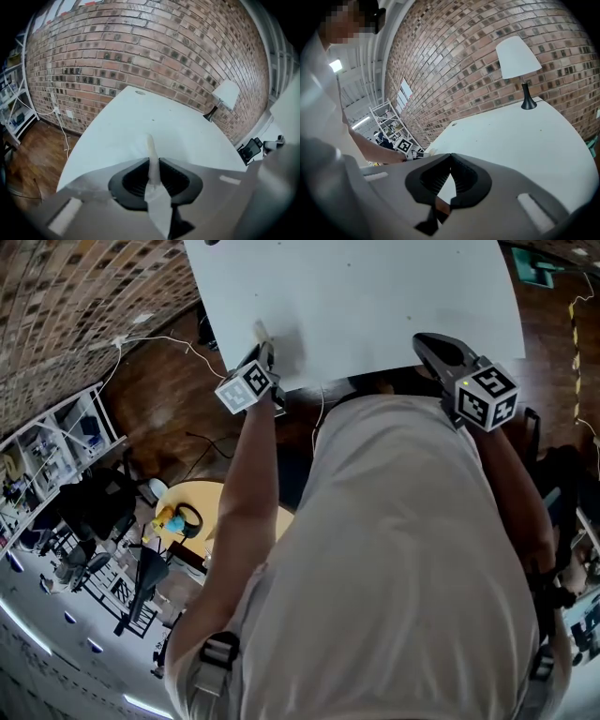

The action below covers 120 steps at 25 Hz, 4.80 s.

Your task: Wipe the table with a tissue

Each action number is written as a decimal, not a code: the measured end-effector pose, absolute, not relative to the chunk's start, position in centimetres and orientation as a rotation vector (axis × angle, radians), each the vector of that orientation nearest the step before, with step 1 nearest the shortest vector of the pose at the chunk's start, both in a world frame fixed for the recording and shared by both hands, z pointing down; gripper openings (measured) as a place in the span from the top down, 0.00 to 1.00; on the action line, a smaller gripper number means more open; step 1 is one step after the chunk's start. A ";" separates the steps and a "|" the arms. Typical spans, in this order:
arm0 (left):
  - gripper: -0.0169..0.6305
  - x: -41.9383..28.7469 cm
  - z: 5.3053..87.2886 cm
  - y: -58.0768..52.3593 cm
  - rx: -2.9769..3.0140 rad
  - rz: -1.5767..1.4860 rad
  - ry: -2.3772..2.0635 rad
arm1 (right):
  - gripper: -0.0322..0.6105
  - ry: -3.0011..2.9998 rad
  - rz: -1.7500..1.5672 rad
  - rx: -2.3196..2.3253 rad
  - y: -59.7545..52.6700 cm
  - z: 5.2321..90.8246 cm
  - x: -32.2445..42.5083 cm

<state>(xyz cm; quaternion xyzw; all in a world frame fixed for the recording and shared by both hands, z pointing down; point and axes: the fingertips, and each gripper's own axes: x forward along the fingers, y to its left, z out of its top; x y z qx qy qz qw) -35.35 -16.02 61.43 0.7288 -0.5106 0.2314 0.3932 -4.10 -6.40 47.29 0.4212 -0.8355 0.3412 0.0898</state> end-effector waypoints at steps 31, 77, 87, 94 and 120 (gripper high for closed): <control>0.88 -19.6 60.7 -9.6 2.121 0.522 -0.787 | 0.94 -2.457 1.037 1.250 -7.9 48.0 -3.4; 0.87 -19.6 53.9 -10.5 2.294 0.367 -0.743 | 0.94 -2.347 0.960 1.572 -7.2 47.1 1.9; 0.87 -12.8 54.7 -10.8 2.255 0.492 -0.810 | 0.94 -2.397 0.959 1.429 -9.3 47.5 7.3; 0.87 -7.4 56.8 -10.0 2.197 0.639 -0.790 | 0.94 -2.430 0.985 1.385 -9.7 47.8 10.9; 0.88 -2.1 61.8 -9.9 2.152 1.181 -0.825 | 0.94 -2.455 1.099 1.333 -8.7 49.7 18.0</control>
